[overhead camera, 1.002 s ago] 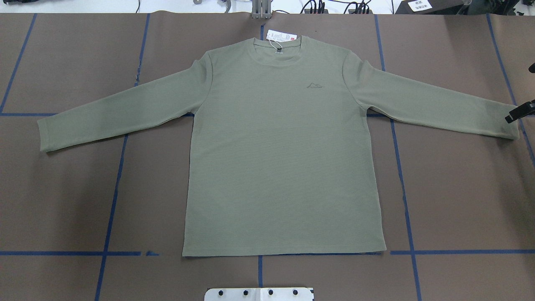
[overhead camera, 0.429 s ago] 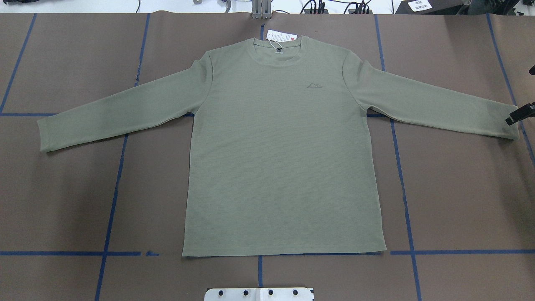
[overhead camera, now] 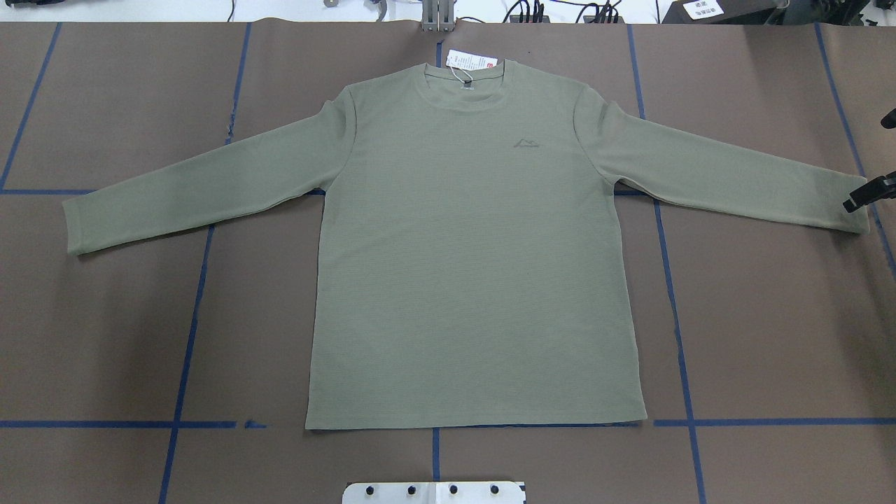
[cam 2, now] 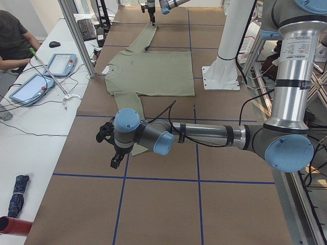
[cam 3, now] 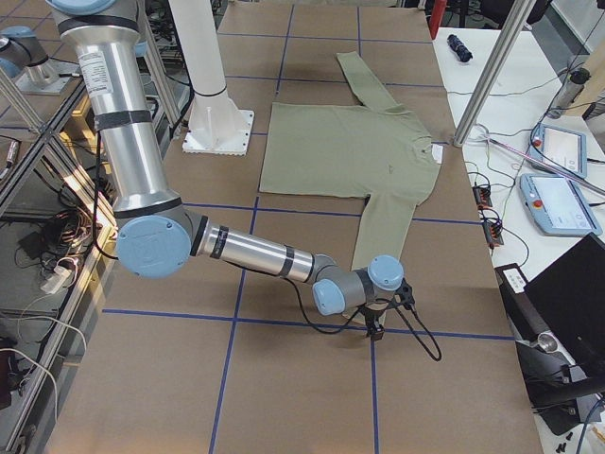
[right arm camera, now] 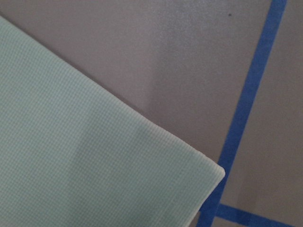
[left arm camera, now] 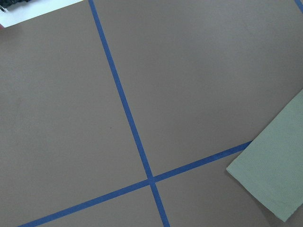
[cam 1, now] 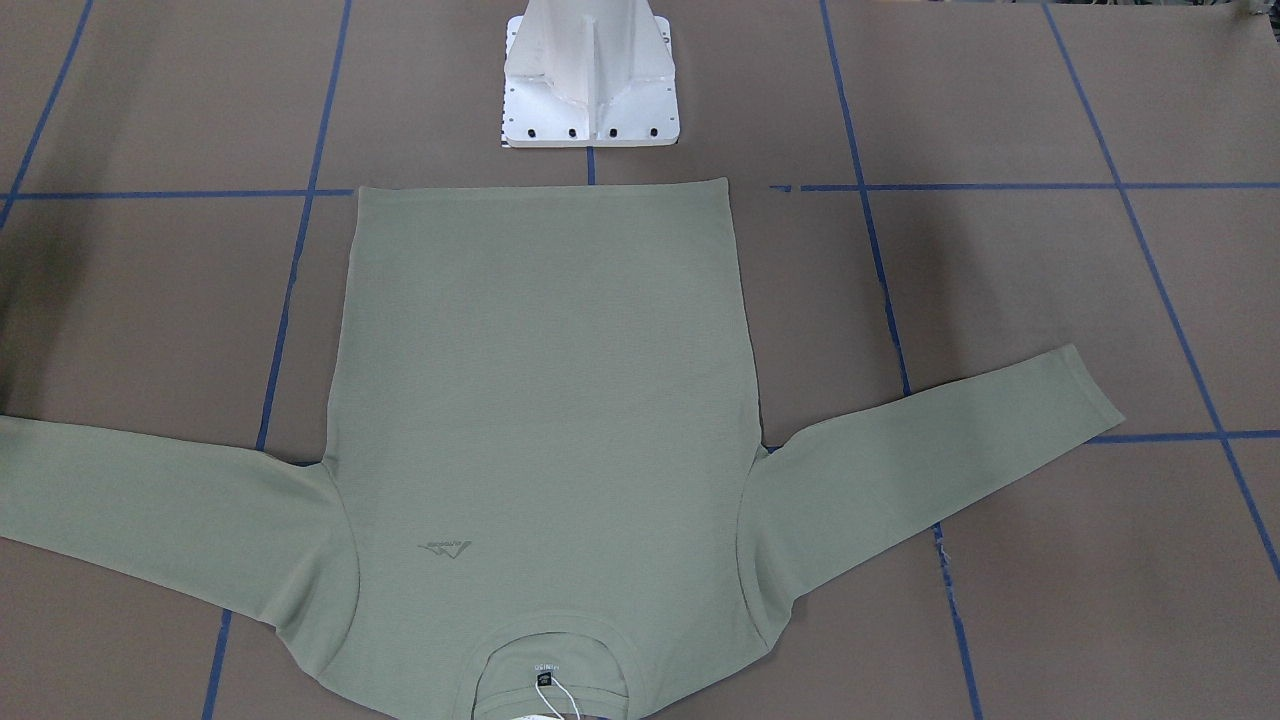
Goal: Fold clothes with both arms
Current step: 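Lower the right gripper onto the sleeve cuff nearest it and grasp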
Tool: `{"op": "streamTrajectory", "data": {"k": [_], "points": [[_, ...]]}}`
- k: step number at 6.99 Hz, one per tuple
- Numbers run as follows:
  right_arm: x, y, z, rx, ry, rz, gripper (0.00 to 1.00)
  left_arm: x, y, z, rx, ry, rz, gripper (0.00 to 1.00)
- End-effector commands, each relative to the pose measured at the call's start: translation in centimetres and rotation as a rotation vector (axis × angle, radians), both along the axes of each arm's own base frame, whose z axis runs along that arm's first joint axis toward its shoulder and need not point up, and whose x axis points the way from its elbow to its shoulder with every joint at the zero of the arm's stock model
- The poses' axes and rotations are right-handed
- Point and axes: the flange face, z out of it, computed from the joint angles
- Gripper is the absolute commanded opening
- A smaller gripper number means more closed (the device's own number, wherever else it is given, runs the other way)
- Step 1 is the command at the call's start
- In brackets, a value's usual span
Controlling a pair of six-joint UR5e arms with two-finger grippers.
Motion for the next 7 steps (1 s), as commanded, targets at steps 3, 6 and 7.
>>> {"op": "streamTrajectory", "data": {"k": [3, 6, 7], "points": [[-0.5, 0.1, -0.1, 0.000, -0.002, -0.008, 0.31, 0.0, 0.0, 0.0, 0.000, 0.001, 0.001, 1.00], [-0.7, -0.2, -0.8, 0.012, -0.005, -0.010, 0.00, 0.0, -0.3, -0.4, 0.003, 0.001, -0.002, 1.00], [-0.9, -0.7, -1.5, 0.019, -0.013, -0.007, 0.00, 0.0, -0.4, -0.5, 0.004, 0.001, -0.002, 1.00]]}}
